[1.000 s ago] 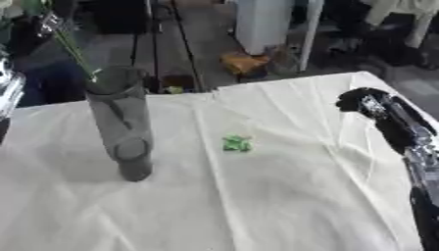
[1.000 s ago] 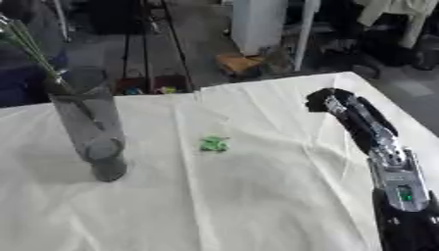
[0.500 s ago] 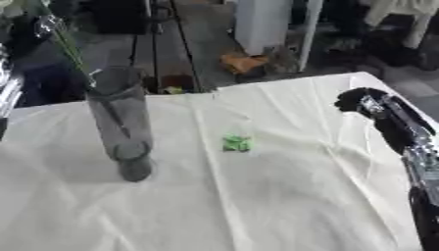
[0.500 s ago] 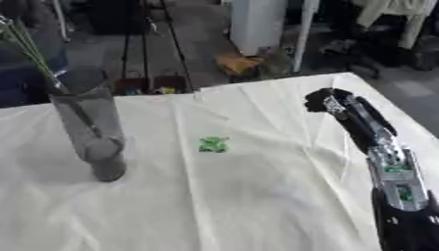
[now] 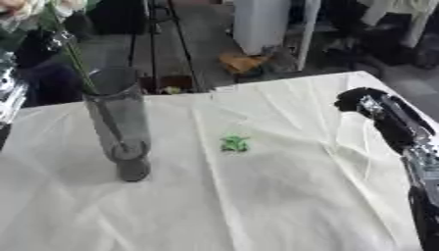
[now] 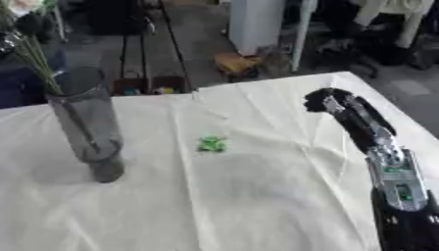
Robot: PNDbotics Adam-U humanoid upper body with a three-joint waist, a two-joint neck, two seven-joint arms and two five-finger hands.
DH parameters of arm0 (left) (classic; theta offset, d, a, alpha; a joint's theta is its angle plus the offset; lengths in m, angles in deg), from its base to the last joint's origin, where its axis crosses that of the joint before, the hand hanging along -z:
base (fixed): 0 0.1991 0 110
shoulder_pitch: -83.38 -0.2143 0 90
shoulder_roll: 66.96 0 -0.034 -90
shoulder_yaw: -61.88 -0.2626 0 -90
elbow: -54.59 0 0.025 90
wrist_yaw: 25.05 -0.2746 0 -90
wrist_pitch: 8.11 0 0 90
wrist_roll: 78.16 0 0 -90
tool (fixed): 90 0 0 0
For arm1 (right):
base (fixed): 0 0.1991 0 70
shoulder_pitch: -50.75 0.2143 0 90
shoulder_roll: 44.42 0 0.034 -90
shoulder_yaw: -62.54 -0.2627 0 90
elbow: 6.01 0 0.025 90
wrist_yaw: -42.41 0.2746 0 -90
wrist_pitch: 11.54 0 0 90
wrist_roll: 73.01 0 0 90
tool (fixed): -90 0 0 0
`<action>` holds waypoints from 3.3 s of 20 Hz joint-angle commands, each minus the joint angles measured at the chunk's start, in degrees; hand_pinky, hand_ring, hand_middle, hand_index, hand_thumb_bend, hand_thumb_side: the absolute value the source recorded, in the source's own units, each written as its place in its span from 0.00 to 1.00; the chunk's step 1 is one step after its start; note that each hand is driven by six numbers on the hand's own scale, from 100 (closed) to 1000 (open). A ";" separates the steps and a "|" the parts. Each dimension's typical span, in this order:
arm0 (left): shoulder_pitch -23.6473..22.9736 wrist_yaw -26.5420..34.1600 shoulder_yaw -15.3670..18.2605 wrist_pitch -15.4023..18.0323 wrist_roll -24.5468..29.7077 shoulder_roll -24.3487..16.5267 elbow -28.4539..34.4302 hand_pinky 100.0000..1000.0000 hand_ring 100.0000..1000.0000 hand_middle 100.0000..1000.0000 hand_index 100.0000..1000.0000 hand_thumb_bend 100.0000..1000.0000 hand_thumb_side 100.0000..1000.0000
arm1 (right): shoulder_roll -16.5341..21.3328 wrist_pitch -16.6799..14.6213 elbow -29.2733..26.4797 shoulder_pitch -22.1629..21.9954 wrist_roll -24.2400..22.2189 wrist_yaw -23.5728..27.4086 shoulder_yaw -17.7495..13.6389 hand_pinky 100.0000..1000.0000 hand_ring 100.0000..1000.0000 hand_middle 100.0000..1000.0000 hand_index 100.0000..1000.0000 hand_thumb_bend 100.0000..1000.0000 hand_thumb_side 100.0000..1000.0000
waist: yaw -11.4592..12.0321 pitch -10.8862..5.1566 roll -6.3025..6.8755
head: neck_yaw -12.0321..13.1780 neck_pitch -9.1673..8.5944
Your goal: Arrange flowers into the vase.
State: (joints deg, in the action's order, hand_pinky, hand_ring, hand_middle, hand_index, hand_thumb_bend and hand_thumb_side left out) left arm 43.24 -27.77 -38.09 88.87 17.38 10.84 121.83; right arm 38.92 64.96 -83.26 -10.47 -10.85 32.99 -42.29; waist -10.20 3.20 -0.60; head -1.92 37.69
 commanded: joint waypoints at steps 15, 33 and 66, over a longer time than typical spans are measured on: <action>-1.47 -4.58 -2.16 5.29 5.28 0.31 0.11 0.68 0.63 0.60 0.68 0.84 0.96 | 0.84 -0.07 -0.64 1.21 -0.08 -0.20 -0.23 0.77 0.72 0.47 0.68 0.00 0.81 | 0.19 -0.44 0.00 | -0.23 -0.08; -3.10 -15.24 -2.92 6.72 12.35 0.87 -1.27 0.76 0.73 0.72 0.78 0.86 1.00 | 0.77 -0.12 -0.62 1.36 -0.07 -0.30 -0.26 0.77 0.71 0.47 0.68 0.00 0.81 | 0.32 -0.36 -0.13 | 3.96 -1.18; -10.73 -17.69 3.75 -2.35 -5.64 -0.24 12.30 0.79 0.75 0.73 0.77 0.91 0.94 | 0.74 0.01 -0.66 1.20 0.15 -0.32 -0.55 0.77 0.71 0.46 0.68 0.00 0.81 | 1.12 -0.48 -0.40 | 3.27 -1.66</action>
State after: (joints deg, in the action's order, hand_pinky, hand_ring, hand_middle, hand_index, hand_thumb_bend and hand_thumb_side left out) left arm 31.73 -46.11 -35.52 87.14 12.18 12.19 132.50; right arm 38.89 64.87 -83.23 -10.05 -10.73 32.96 -42.35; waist -9.12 3.51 -1.06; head 1.52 36.62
